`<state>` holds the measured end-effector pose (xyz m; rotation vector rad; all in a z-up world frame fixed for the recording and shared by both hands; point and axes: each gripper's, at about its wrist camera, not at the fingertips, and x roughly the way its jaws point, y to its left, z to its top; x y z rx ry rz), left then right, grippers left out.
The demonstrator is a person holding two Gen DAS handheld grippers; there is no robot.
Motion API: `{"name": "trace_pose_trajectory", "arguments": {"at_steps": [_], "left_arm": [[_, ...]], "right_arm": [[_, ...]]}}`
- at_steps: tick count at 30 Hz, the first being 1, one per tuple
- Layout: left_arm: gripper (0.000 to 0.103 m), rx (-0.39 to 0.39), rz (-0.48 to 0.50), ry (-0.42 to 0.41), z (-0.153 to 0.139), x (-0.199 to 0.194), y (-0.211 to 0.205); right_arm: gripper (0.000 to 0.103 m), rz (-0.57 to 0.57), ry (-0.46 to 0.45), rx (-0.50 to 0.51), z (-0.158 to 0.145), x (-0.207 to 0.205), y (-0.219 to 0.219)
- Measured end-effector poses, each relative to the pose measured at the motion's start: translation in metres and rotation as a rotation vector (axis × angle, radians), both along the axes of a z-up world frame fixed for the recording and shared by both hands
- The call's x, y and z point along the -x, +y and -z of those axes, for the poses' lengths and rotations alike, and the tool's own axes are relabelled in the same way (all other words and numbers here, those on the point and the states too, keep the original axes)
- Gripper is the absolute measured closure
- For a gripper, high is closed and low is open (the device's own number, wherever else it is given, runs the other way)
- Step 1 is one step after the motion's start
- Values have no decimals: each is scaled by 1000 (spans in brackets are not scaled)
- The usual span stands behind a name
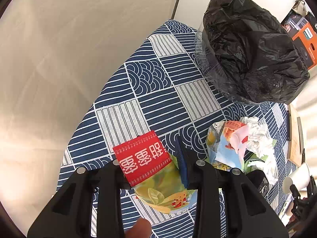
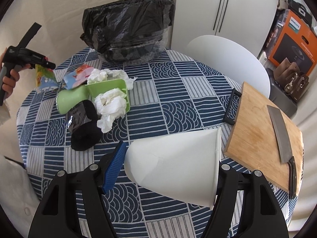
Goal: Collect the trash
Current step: 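Carry the white paper cup to the bin and open the right gripper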
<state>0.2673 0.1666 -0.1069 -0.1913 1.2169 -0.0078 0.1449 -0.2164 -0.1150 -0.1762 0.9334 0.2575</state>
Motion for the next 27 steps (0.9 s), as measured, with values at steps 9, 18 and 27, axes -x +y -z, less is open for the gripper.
{"name": "trace_pose_trajectory", "arguments": {"at_steps": [9,18,27], "left_arm": [[69,-62,-8,-48,-29,28,6],[69,-100,-17,-71,-47,38,11],[68,-128,44,-112,-78,32,6]], "right_arm": [[38,-20,-66,-80,-16,5,-6],[38,-20,-128,-237,-36,-3,-10],[38,-56,-209,-331,-70,-16,0]]}}
